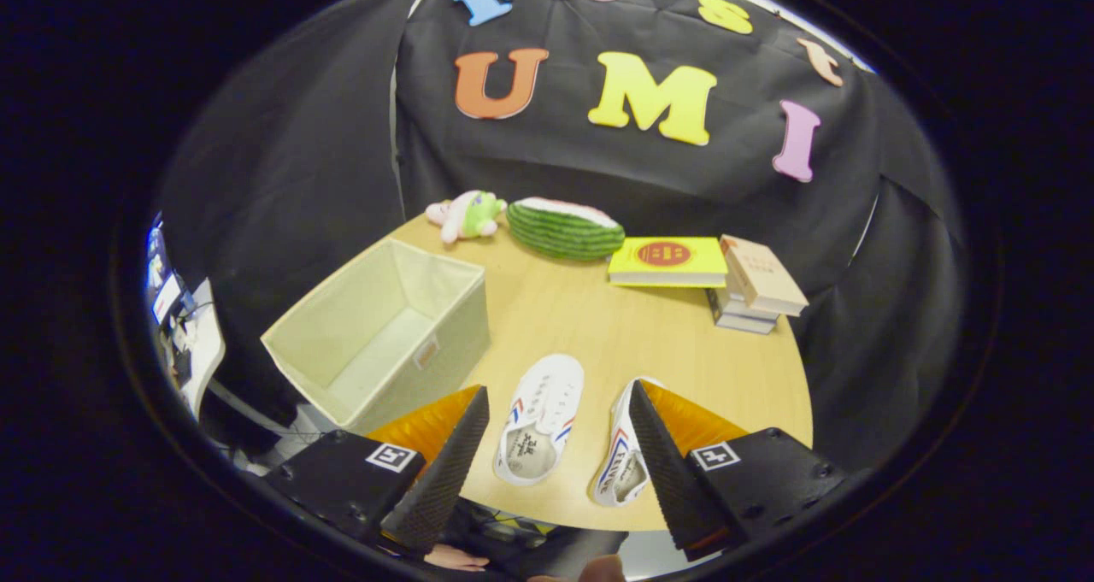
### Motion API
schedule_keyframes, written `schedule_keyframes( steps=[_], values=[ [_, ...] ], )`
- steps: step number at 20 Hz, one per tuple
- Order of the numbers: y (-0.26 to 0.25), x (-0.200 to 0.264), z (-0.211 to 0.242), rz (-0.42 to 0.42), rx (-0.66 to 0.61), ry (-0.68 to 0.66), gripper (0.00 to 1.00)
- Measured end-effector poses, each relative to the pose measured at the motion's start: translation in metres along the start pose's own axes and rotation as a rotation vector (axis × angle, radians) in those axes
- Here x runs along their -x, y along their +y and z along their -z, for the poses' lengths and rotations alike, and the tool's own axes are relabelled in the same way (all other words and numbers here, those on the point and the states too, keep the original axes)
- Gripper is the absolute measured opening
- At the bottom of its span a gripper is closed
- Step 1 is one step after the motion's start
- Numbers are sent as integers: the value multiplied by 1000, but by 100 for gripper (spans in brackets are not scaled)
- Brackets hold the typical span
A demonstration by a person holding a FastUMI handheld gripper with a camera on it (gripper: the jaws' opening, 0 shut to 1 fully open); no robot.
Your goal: Open the storage box then place both shoes into the box .Put the left shoe in first, then the right shoe, with the right side of both shoes facing outward in a uniform manner.
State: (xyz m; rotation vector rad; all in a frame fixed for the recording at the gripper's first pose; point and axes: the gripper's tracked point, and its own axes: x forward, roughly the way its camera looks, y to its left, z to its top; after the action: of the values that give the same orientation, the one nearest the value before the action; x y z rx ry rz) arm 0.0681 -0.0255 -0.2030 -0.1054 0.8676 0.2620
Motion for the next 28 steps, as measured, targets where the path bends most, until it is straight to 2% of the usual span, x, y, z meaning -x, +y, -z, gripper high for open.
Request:
schedule_keyframes(
  steps=[4,8,15,18,21,24,26,27,28],
  values=[
    [-8,-45,41,-64,-82,151,100],
    [-20,-90,69,-74,-138,261,100],
    [-22,-137,101,-90,-153,396,100],
    [-20,-151,114,-97,-161,444,96],
    [-12,-155,115,-150,-235,471,90],
    [0,-157,114,-217,-320,495,57],
    [2,-157,115,-211,-368,488,36],
    [0,-155,114,-207,-387,479,33],
    [0,-155,113,-206,-417,470,26]
  ],
)
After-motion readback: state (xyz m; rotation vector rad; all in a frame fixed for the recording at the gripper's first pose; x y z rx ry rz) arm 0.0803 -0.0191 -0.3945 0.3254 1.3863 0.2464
